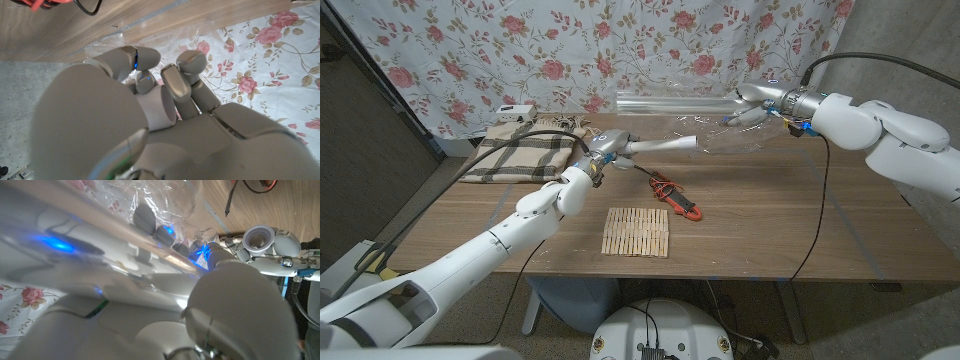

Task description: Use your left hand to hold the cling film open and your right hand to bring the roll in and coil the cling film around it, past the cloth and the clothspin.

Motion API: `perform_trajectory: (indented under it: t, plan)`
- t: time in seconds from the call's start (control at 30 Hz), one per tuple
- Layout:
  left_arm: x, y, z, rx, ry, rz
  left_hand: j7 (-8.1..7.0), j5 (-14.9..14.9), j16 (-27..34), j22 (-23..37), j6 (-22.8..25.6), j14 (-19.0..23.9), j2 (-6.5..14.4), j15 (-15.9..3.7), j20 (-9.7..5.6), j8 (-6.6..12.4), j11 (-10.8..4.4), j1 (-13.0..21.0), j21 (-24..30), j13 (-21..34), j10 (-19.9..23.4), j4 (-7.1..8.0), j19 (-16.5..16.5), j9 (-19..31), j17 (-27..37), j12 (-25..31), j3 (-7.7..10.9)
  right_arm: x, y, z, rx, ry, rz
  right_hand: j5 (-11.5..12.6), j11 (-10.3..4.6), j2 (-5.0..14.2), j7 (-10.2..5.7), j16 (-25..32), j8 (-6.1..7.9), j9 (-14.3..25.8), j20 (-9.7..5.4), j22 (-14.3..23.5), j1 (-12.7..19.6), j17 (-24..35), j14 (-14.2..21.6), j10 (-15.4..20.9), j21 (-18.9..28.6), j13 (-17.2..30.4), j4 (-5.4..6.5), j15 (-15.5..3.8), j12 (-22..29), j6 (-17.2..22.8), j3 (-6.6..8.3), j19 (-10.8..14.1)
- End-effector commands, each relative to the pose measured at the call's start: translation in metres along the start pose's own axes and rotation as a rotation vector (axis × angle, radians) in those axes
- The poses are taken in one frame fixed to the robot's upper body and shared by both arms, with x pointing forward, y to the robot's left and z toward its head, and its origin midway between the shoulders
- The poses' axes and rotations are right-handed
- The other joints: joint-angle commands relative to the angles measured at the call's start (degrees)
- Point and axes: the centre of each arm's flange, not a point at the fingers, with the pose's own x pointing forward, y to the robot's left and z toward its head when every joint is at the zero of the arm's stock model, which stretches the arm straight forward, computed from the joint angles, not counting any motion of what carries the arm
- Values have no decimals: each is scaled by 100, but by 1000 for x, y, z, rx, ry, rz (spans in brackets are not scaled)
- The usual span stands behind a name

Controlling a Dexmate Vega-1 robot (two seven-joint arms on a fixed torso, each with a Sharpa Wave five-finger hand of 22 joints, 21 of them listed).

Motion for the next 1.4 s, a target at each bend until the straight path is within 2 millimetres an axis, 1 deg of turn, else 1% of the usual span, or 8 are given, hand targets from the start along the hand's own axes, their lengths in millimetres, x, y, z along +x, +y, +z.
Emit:
perform_trajectory:
  t: [0.03,0.27,0.6,0.9,1.03,1.13,1.2,1.4]
  plan:
    - [20,-7,3,-112,-34,-62,14,24,8,40,0,40,17,17,19,997,-11,48,-6,868,80,15,52,534,-3,1187,2,1,-7,16,-28,-55,-13,-5,-67,1084,31,3083,34,15,-25,5,-1130,684,136,99,40,688,-11,-81,2048,-3,70,-2]
    - [25,-9,4,-111,-23,-69,11,18,1,33,-6,38,18,16,23,996,-8,56,-27,868,77,15,57,533,-5,1186,-8,2,-9,21,-31,-78,-18,-7,-67,1081,37,3081,50,-8,-24,12,-1173,682,137,104,77,686,-29,-81,2047,-8,122,0]
    - [36,-12,6,-130,-21,-99,20,1,-5,-7,-11,42,26,13,25,997,-8,74,-49,868,75,19,60,534,-10,1186,-18,0,-10,28,-54,-112,-10,-9,-67,1076,25,3080,93,-9,-24,3,-1239,682,145,109,118,686,-59,-81,2046,-27,201,-15]
    - [47,-18,16,-131,-69,-120,22,1,-10,35,-13,31,30,18,19,997,-9,72,-26,868,67,27,66,534,-10,1185,-7,2,-16,29,-103,-113,-30,-10,-65,1071,42,3079,117,-47,-23,-4,-1299,682,152,111,153,686,-83,-80,2046,-20,266,-33]
    - [48,-20,17,-138,-68,-121,15,-4,-11,33,-11,36,32,15,20,997,-7,72,-27,868,66,24,62,534,-12,1185,-9,2,-16,29,-111,-121,-42,-10,-64,1069,46,3080,131,-40,-23,-6,-1309,682,154,112,162,686,-89,-80,2046,-19,278,-31]
    - [47,-23,18,-144,-66,-124,17,-6,-10,20,-12,38,32,15,18,997,-8,72,-39,868,66,24,56,534,-12,1185,-10,0,-18,34,-116,-140,-58,-10,-64,1068,50,3080,128,-55,-23,-9,-1314,682,155,112,166,686,-92,-80,2046,-15,285,-30]
    - [48,-23,18,-145,-67,-124,16,-11,-15,29,-13,44,36,15,17,997,-7,77,-28,868,65,25,62,534,-16,1185,-16,-4,-20,39,-151,-161,-66,-10,-63,1067,57,3080,132,-62,-22,-8,-1323,682,155,113,174,686,-99,-80,2046,-16,296,-31]
    - [48,-21,16,-144,-57,-109,24,-18,-20,3,-20,44,40,16,21,997,-7,88,-36,868,63,27,65,534,-17,1184,-24,-11,-20,40,-176,-161,-63,-10,-63,1065,44,3079,156,-57,-21,1,-1340,680,157,114,198,685,-109,-79,2046,0,316,-25]
